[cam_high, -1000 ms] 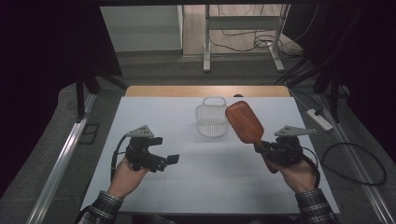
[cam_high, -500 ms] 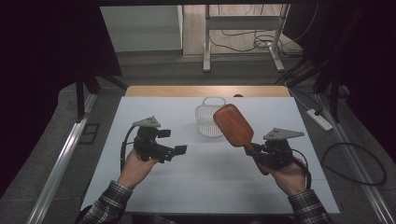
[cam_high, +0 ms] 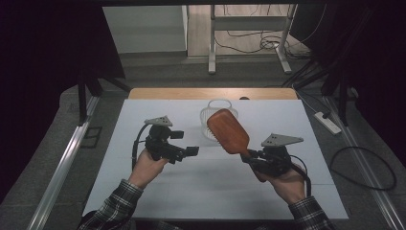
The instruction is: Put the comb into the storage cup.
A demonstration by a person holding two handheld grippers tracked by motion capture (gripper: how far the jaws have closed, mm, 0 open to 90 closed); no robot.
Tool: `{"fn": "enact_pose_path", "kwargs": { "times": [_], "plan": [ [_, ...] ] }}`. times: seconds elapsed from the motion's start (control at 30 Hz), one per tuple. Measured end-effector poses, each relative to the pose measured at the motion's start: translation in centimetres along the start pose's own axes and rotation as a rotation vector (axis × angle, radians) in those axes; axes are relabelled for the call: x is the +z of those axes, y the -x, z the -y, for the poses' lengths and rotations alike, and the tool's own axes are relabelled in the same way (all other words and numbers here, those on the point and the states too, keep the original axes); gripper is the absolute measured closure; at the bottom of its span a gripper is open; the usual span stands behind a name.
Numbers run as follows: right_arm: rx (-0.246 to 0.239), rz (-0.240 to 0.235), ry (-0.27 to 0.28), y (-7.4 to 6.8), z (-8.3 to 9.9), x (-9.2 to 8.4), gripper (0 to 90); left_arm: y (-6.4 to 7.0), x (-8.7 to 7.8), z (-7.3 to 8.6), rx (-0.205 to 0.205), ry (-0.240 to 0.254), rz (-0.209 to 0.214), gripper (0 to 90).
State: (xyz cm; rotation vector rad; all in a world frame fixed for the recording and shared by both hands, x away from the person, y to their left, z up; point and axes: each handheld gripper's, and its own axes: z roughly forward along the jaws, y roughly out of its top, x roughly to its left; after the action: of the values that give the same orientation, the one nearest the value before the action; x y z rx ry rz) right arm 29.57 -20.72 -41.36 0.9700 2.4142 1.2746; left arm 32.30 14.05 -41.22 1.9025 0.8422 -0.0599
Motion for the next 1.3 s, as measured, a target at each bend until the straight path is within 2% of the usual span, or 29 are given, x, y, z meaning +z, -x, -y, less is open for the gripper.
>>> {"fn": "enact_pose_path", "kwargs": {
  "times": [0.27,0.53,1.03,1.3],
  "plan": [
    [-0.002,-0.053,0.014,-1.0,-0.2,0.7,72.0,-0.3,0.1,0.3,-0.033,0.008,0.041,0.0],
    [-0.030,-0.097,0.014,-2.5,-0.4,1.6,72.0,-0.2,1.0,0.3,-0.051,0.011,0.094,0.0],
    [-0.067,-0.164,0.025,-4.7,-0.6,2.8,72.0,-0.2,1.8,0.2,-0.075,0.007,0.121,0.0],
    [-0.083,-0.181,0.032,-5.3,-0.6,3.1,72.0,-0.2,1.9,0.2,-0.089,0.014,0.147,0.0]
  ]
}}
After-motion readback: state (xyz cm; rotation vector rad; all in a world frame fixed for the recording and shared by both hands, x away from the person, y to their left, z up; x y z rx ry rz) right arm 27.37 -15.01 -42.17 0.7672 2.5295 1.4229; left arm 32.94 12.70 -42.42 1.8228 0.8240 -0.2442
